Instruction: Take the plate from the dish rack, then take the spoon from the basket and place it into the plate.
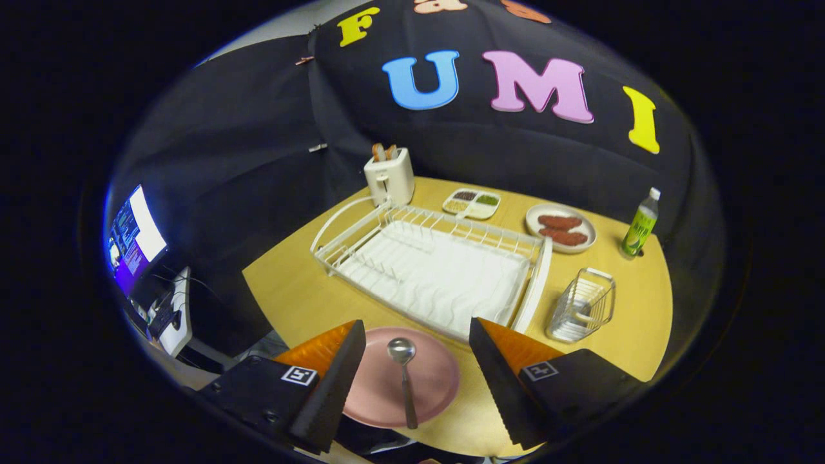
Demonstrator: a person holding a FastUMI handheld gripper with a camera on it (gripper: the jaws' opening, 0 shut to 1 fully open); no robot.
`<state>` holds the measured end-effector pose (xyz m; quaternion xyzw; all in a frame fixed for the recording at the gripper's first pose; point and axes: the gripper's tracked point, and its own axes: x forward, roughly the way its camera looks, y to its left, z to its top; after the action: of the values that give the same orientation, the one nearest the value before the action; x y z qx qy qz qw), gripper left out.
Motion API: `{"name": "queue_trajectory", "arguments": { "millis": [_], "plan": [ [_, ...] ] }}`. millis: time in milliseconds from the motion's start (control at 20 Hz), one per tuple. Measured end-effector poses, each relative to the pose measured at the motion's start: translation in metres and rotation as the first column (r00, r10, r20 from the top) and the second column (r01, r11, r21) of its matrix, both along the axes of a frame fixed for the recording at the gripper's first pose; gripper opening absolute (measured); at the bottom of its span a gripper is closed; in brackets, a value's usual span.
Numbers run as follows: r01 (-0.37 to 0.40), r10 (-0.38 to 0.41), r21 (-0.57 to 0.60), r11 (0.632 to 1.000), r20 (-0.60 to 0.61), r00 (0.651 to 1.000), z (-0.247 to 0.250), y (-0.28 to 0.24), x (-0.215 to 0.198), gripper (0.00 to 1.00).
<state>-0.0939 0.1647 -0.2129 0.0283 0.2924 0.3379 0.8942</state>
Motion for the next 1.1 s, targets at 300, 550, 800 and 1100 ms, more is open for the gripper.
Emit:
{"name": "queue_trajectory", "arguments": {
  "millis": [300, 550, 800, 1100],
  "plan": [
    [0.163, -0.166, 0.032, 0.986, 0.234, 0.958, 0.097, -0.058, 0.06, 0.99],
    [0.286, -0.303, 0.101, 0.953, 0.315, 0.9, 0.147, -0.121, 0.076, 0.98],
    [0.363, -0.387, 0.134, 0.922, 0.355, 0.851, 0.164, -0.171, 0.073, 0.98],
    [0.35, -0.365, 0.111, 0.93, 0.374, 0.852, 0.156, -0.193, 0.066, 0.98]
  ]
}}
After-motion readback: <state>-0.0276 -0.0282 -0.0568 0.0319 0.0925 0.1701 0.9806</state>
